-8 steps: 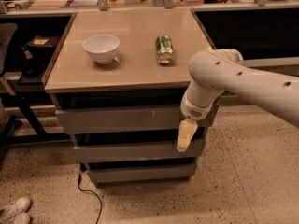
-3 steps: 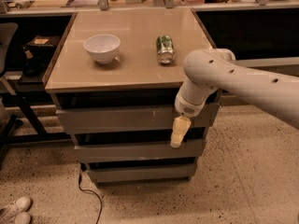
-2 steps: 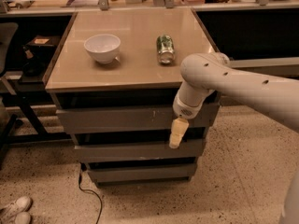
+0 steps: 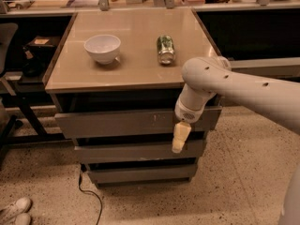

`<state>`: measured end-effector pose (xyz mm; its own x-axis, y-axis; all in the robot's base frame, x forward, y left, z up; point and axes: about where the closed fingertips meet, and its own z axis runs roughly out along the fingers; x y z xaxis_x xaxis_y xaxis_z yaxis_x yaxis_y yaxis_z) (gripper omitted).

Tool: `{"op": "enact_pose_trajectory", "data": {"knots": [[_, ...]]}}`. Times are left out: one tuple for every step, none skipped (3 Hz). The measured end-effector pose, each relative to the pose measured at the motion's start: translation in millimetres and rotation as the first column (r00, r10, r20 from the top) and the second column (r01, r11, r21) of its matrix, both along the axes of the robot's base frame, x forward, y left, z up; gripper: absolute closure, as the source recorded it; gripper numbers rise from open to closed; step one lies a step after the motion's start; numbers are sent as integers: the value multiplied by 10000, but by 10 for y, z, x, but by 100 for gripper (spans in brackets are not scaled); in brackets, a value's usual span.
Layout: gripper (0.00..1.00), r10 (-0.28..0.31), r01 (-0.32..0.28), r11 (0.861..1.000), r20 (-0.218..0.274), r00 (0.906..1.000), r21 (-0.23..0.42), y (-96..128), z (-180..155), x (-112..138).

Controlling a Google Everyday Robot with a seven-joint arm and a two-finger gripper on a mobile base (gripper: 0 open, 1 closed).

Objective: Open top drawer

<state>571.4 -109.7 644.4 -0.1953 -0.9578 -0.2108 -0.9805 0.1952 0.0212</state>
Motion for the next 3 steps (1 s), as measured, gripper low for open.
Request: {"op": "enact_pose_trajectory", "data": {"knots": [[0,-25,27,10000,-343,9994,48,-87,17,-176],[0,-53,60,9999,-812,9967,93,-254,129,-538],[0,-103,121,9998,-1190,9928,142,-420,265,-876]]}}
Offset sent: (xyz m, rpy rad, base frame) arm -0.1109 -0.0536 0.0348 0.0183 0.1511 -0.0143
